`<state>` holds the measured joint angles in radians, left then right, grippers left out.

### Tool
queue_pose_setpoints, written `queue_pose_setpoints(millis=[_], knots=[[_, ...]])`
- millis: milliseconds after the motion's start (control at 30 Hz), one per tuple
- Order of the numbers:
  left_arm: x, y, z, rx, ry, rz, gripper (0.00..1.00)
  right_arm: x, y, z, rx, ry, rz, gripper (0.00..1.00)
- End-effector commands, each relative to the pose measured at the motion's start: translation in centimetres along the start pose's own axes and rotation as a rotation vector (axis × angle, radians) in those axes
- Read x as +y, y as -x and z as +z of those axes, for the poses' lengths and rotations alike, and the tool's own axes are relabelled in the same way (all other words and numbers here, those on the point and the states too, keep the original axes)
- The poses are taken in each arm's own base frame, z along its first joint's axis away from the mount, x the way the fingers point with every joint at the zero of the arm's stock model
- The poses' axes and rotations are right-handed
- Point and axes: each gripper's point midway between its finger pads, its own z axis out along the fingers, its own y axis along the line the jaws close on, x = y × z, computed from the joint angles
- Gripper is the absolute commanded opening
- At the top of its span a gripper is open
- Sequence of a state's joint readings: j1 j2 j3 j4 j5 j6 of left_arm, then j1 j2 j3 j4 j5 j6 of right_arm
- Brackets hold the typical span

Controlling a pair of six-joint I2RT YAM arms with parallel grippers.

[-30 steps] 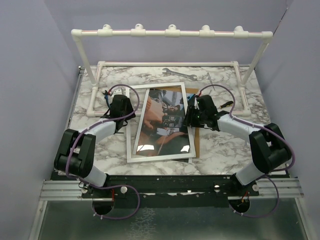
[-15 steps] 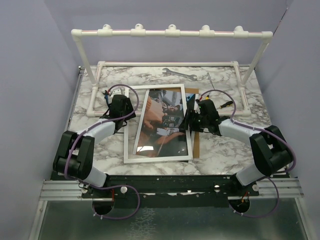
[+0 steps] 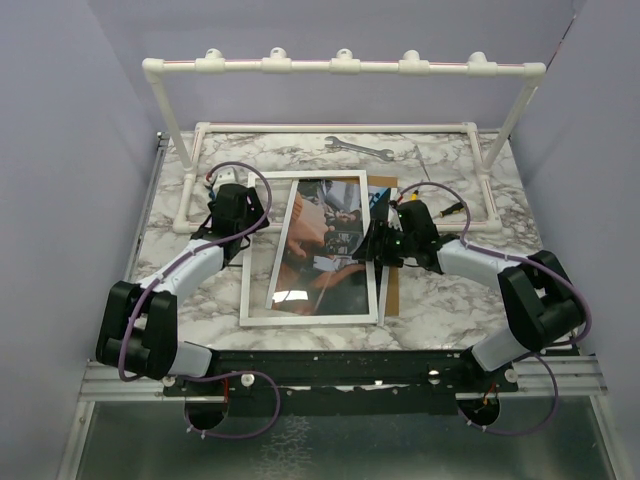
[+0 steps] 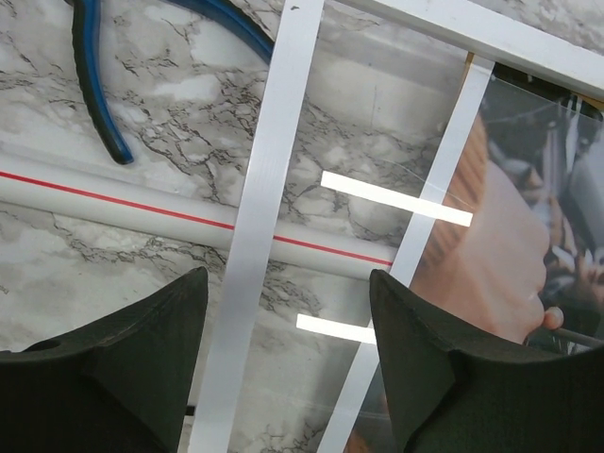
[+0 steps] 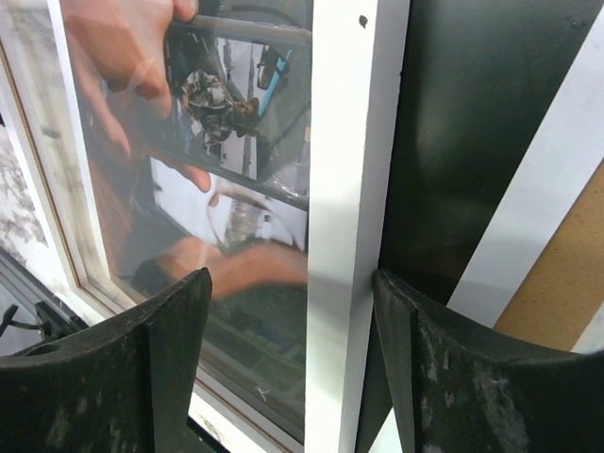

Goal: Take the photo out of the frame

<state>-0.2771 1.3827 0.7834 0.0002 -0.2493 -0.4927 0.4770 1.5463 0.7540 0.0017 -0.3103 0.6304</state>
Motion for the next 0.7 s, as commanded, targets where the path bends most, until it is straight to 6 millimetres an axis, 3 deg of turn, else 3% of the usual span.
queue_pose_setpoints(millis=[0, 133, 200, 400, 533, 667], knots=[[-1.7, 0.2, -0.9, 0.031, -0.076, -0.012, 0.69, 0.5, -0.9, -0.3, 0.020, 0.028, 0.012, 0.77], [-2.6, -0.3, -2.0, 0.043, -0.121, -0.009, 0.69, -0.1, -0.6, -1.9, -0.023, -0.020, -0.007, 0.96], [-3.1, -0.7, -2.6, 0.051, -0.142, -0.005, 0.69, -0.3, -0.7, -2.7, -0.033, -0.037, -0.014, 0.99], [-4.5, -2.7, -4.6, 0.089, -0.215, 0.017, 0.69, -0.5, -2.0, -5.2, -0.057, -0.040, 0.009, 0.99], [-5.8, -4.5, -5.9, 0.119, -0.269, 0.023, 0.69, -0.5, -4.1, -7.0, -0.058, -0.002, 0.059, 0.97], [-7.5, -6.1, -7.0, 0.155, -0.331, 0.054, 0.69, -0.3, -6.0, -8.2, -0.042, 0.048, 0.111, 0.86]])
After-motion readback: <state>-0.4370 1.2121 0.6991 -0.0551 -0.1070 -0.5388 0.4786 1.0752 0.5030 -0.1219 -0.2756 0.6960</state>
